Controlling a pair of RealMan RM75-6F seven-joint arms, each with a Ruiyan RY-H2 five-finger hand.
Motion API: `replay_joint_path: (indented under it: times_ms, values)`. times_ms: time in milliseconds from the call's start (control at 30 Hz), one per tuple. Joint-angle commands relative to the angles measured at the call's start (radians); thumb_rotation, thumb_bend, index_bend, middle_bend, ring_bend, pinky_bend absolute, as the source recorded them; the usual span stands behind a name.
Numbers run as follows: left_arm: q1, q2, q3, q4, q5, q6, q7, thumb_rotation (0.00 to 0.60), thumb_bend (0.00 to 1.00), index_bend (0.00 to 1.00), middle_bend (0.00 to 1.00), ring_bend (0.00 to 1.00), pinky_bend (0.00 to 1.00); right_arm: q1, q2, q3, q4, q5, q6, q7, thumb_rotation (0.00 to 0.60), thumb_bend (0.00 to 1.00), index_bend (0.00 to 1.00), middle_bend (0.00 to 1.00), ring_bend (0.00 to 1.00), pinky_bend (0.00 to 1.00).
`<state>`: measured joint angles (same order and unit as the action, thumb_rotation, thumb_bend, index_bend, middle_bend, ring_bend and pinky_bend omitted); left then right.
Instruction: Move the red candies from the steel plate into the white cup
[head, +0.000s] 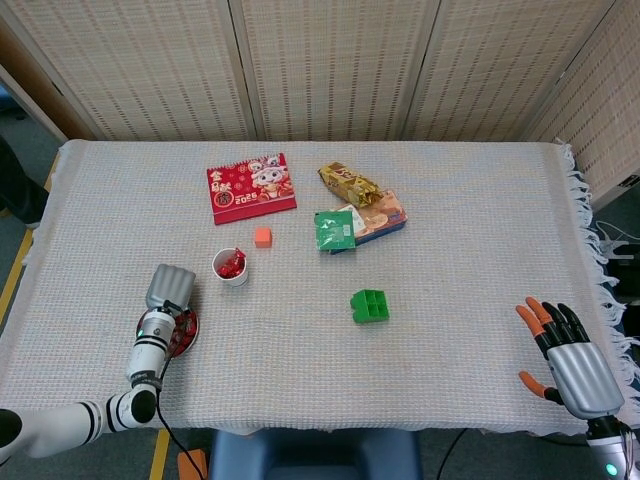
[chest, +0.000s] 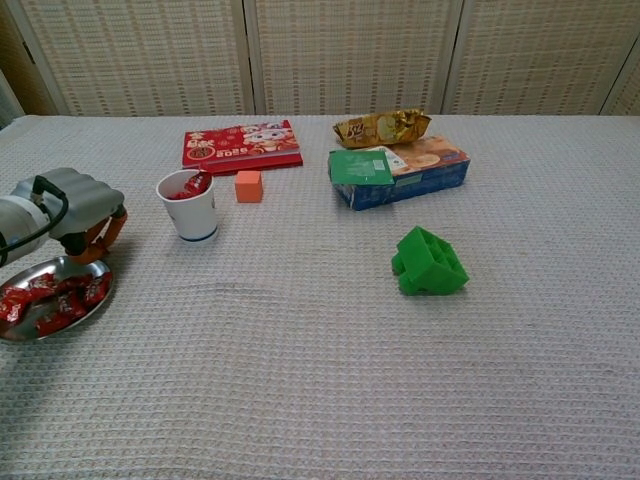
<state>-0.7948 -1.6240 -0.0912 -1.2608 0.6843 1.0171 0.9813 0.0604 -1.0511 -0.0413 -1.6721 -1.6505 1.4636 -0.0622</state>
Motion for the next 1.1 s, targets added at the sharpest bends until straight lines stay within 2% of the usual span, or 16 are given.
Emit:
replay_joint_path:
  times_ms: [33, 433, 633, 867, 1100]
  values:
    - [0.002, -0.001, 0.002, 0.003, 0.01, 0.007, -0.009, 0.6, 0.37, 0.56, 0.61, 0.82, 1.0, -0.001, 0.0, 0.0, 0.0, 0.0, 0.002, 0.001, 0.6, 0.13, 0.0, 0.0, 0.0, 0.0]
    - [0.016, 0.03, -0.015, -0.025, 0.072, 0.026, -0.092, 0.6, 0.38, 0.57, 0.62, 0.82, 1.0, -0.001, 0.002, -0.001, -0.001, 0.0, 0.001, 0.002, 0.6, 0.13, 0.0, 0.0, 0.0, 0.0]
    - [0.03, 0.075, -0.033, -0.084, 0.106, 0.053, -0.143, 0.6, 0.38, 0.57, 0.62, 0.82, 1.0, -0.003, 0.003, -0.001, -0.002, -0.001, 0.004, 0.003, 0.6, 0.13, 0.0, 0.0, 0.0, 0.0]
    - [0.047, 0.157, -0.084, -0.217, 0.191, 0.124, -0.242, 0.6, 0.38, 0.56, 0.61, 0.82, 1.0, 0.0, 0.003, -0.002, -0.003, -0.002, 0.0, 0.004, 0.6, 0.13, 0.0, 0.0, 0.0, 0.0]
    - [0.019, 0.146, -0.129, -0.251, 0.272, 0.146, -0.302, 0.6, 0.38, 0.52, 0.58, 0.82, 1.0, 0.004, 0.001, -0.003, -0.002, -0.005, -0.008, 0.001, 0.6, 0.13, 0.0, 0.0, 0.0, 0.0]
